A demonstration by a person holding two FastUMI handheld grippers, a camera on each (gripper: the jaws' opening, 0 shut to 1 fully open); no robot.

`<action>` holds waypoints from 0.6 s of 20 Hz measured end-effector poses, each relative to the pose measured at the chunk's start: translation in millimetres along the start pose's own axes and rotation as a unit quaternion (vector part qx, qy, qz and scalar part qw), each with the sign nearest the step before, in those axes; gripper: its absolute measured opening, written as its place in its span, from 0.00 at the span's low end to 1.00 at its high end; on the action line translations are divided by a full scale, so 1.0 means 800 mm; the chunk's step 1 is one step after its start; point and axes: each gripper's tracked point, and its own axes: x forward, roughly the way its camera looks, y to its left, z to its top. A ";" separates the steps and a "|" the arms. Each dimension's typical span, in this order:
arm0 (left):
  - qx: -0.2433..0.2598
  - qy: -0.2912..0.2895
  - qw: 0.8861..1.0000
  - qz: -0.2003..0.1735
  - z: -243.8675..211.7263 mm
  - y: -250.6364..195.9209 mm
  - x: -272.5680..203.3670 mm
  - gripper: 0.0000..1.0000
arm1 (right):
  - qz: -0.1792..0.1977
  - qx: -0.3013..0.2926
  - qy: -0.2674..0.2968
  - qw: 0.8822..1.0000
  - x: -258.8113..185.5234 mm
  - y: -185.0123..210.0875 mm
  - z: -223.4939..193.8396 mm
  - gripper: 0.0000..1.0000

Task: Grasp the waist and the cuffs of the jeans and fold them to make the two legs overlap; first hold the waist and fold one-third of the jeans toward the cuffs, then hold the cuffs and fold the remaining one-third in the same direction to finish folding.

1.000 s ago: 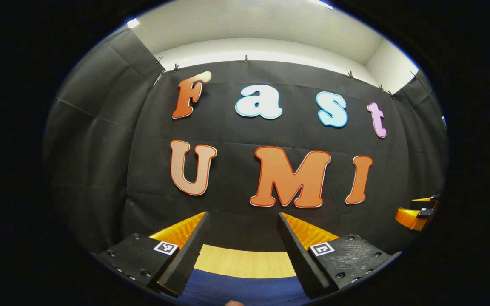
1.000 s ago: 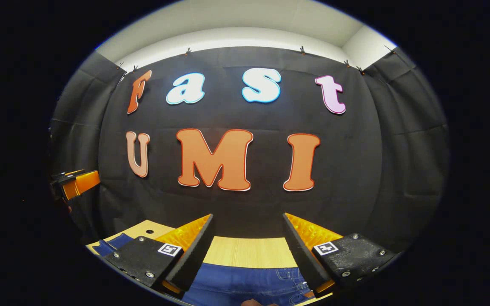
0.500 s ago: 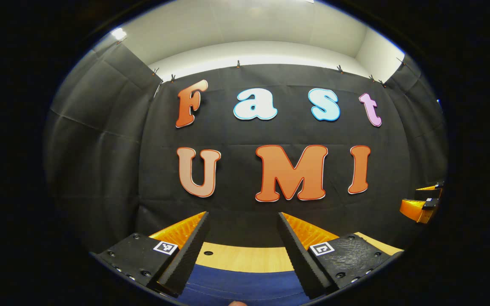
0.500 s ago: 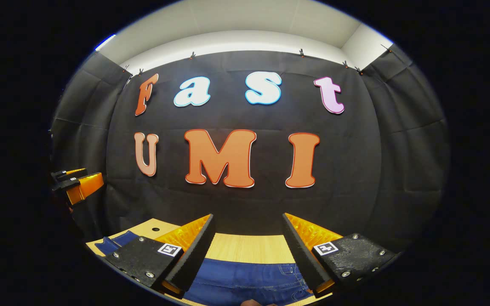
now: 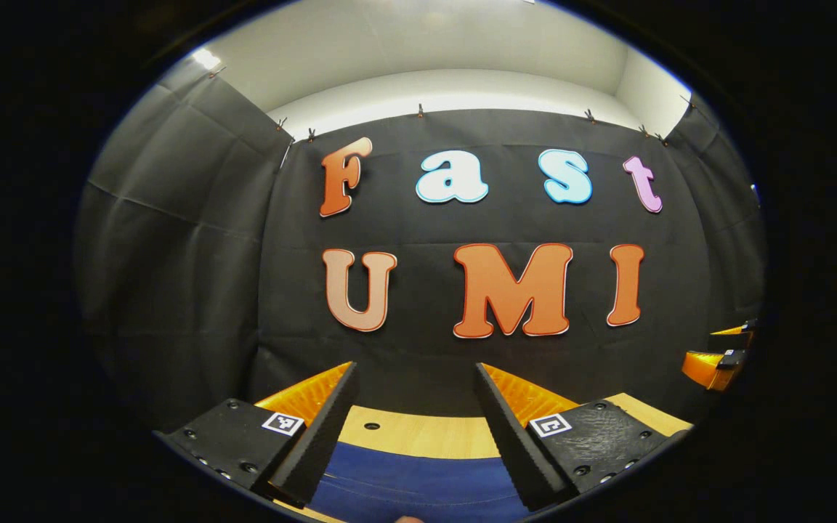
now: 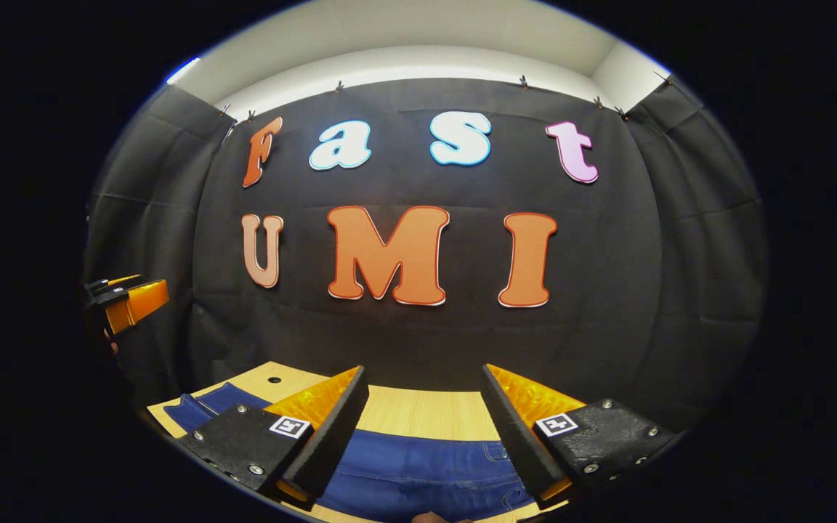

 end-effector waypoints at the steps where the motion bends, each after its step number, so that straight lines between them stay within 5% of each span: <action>1: 0.002 0.005 1.000 0.003 -0.006 0.002 0.000 0.94 | 0.001 0.003 0.007 1.000 0.002 -0.001 -0.005 0.97; 5: 0.009 0.023 1.000 0.006 -0.024 0.021 0.003 0.94 | -0.007 -0.006 0.018 1.000 0.007 -0.028 -0.016 0.97; 12: -0.005 0.105 0.992 0.067 -0.109 0.091 0.014 0.97 | -0.037 0.002 0.061 0.997 0.019 -0.089 -0.063 0.97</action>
